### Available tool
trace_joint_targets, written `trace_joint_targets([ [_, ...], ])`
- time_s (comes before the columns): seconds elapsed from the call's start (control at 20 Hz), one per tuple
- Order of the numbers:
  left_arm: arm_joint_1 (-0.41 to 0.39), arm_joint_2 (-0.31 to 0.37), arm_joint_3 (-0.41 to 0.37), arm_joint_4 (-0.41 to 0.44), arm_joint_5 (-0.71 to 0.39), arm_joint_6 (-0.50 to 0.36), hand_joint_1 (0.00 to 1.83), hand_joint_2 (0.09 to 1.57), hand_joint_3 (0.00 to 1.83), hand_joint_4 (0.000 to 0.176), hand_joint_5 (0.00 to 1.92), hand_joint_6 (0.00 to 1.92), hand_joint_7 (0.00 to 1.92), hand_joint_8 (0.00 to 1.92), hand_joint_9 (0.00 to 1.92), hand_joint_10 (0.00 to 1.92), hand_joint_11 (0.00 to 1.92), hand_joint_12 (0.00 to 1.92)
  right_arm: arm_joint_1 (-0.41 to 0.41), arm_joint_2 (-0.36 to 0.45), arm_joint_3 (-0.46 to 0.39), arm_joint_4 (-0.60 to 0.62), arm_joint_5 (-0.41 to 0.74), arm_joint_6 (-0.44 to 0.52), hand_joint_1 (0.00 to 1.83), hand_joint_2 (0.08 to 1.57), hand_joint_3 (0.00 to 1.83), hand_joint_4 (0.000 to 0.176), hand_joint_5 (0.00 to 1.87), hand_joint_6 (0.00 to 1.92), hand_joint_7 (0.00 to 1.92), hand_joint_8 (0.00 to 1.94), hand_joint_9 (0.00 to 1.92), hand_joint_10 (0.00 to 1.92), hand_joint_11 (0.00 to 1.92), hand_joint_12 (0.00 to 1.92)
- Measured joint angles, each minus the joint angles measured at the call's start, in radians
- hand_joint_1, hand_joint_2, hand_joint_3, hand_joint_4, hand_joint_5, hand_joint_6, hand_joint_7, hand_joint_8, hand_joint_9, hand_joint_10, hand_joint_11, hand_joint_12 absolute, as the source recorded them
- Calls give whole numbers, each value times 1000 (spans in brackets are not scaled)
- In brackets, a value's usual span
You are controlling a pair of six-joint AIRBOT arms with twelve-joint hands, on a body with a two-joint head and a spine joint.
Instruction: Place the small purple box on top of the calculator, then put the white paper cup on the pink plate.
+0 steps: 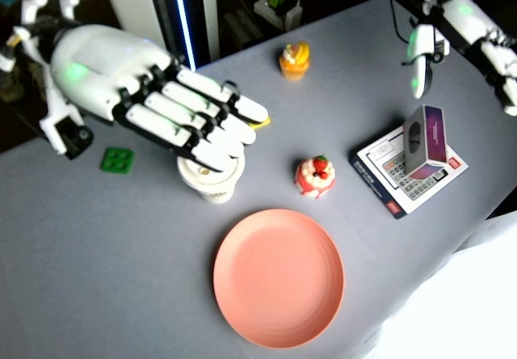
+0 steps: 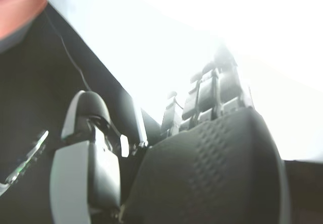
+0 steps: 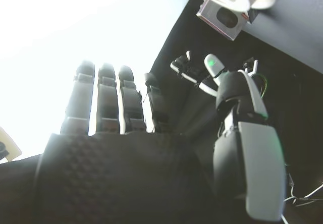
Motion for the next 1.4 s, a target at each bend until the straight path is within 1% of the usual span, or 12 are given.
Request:
trace_joint_targets([
  [0.15,52,40,-47,32,-78,0,554,1289,0,176,13,5,0,0,61,39,0,1313,-11,2,18,-55,13,96,415,999,0,6,0,0,0,0,0,0,2,2],
  [0.3,72,54,-78,70,-138,0,597,1283,0,176,19,7,0,0,0,3,0,704,-35,-6,45,-93,13,208,589,964,0,22,0,0,0,0,0,0,0,0],
  [0.4,83,59,-93,103,-156,0,555,1277,0,176,15,5,0,0,0,0,0,378,-38,-21,65,-93,-7,235,622,958,0,0,0,0,0,0,0,0,0,0],
  [0.45,92,63,-101,119,-164,-2,595,1298,2,176,4,5,0,0,0,0,0,542,-38,-31,75,-90,-23,237,641,955,0,0,0,0,0,0,0,0,0,0],
  [0.55,102,67,-113,132,-183,-2,597,1297,0,176,9,9,0,0,0,0,0,677,-38,-49,88,-92,-51,243,679,946,0,33,0,0,0,0,0,0,0,0],
  [0.65,108,71,-115,136,-205,-1,593,1300,0,155,24,16,0,0,0,0,0,247,-38,-75,108,-97,-87,263,653,922,0,53,0,0,0,0,0,0,0,0],
  [0.75,110,74,-115,134,-217,-1,585,1308,3,140,31,18,0,0,0,0,0,184,-34,-103,134,-90,-128,271,658,923,0,68,0,0,0,0,0,0,0,0],
  [0.85,115,74,-117,134,-221,-1,617,1311,1,138,41,23,0,0,0,0,0,243,-17,-130,159,-77,-167,273,650,932,0,36,0,0,0,0,0,0,0,0],
  [1.15,116,74,-122,136,-218,-1,582,1298,0,165,35,22,0,0,0,0,0,7,19,-190,208,-63,-237,274,672,955,0,35,0,0,0,0,0,0,0,0],
  [1.2,116,74,-122,136,-219,-1,570,1299,0,161,25,18,0,0,0,0,0,1,22,-198,216,-62,-244,274,683,984,0,14,0,0,0,0,3,1,2,1],
  [1.3,116,74,-122,138,-219,-1,595,1308,3,165,28,20,0,0,0,0,0,0,30,-204,227,-52,-255,275,793,985,18,0,109,33,142,38,290,164,0,1067],
  [1.4,117,74,-122,137,-218,-1,601,1305,1,164,33,22,0,0,0,0,17,8,33,-210,233,-44,-264,275,1027,1031,13,0,310,117,430,141,308,1068,99,1753],
])
